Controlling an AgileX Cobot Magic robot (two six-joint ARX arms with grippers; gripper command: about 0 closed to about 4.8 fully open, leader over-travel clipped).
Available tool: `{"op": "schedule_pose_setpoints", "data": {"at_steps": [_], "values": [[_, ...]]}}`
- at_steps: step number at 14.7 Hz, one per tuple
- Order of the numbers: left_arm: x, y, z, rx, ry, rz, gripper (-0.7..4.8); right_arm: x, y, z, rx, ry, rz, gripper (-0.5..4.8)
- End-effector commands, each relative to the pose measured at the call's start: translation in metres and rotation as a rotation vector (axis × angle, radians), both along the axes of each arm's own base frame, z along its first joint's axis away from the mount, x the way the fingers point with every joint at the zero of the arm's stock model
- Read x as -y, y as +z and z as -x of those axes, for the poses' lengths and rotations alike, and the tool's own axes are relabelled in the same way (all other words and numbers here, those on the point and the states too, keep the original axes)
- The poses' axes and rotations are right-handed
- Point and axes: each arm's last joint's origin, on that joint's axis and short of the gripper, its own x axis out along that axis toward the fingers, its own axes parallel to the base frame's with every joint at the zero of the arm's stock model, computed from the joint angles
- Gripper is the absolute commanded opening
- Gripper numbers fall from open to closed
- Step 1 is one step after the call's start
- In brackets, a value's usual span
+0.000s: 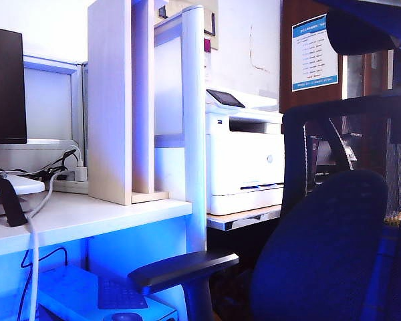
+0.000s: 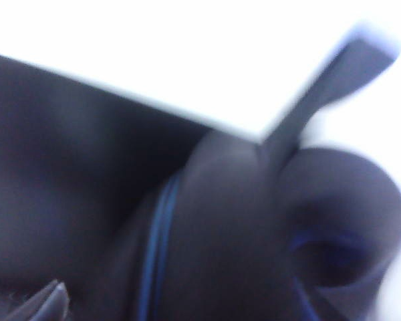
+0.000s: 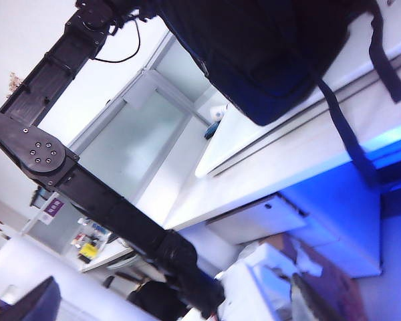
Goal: Grab the backpack from the chair and place it on the desk.
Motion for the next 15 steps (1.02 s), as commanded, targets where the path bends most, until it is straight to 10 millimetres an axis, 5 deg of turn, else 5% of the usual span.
{"op": "schedule_pose_setpoints", "data": {"at_steps": [1,4,5,6,7,8,10,11,12,13,14,15], "values": [[0.002,0.033,0.041,0.094,0.233,-0.127,4.79,0.000,0.002,0.001,-0.012,0.024,-0.009,4.39],[0.022,0.071,0.079,0.186,0.316,-0.397,4.79,0.000,0.002,0.001,-0.011,0.023,-0.007,4.39],[0.028,0.075,0.082,0.199,0.233,-0.428,4.79,0.000,0.002,0.001,-0.011,0.026,-0.006,4.39],[0.040,0.076,0.083,0.207,-0.069,-0.450,4.79,0.000,0.002,0.001,-0.010,0.025,-0.006,4.39],[0.047,0.075,0.080,0.199,-0.279,-0.458,4.27,0.000,0.002,0.001,-0.002,0.023,-0.004,4.39],[0.068,0.072,0.068,0.180,-0.625,-0.470,2.56,0.000,0.002,0.001,0.004,0.024,-0.003,4.39],[0.098,0.062,0.053,0.094,-0.902,-0.484,2.43,0.000,0.002,0.001,0.011,0.020,-0.003,4.38],[0.119,0.048,0.047,-0.017,-1.080,-0.530,0.55,0.000,0.002,0.000,0.040,0.010,0.004,4.29],[0.153,0.026,0.047,-0.231,-1.108,-0.607,-0.05,0.000,0.002,0.000,0.085,-0.022,0.012,4.24],[0.172,0.016,0.051,-0.379,-1.063,-0.676,-0.05,0.001,0.002,-0.001,0.104,-0.043,0.016,4.05],[0.198,0.006,0.069,-0.514,-1.094,-0.730,-0.05,0.001,0.002,-0.002,0.153,-0.076,0.028,3.06],[0.207,0.006,0.090,-0.445,-1.181,-0.677,-0.05,0.002,0.002,-0.003,0.182,-0.106,0.036,2.99]]}}
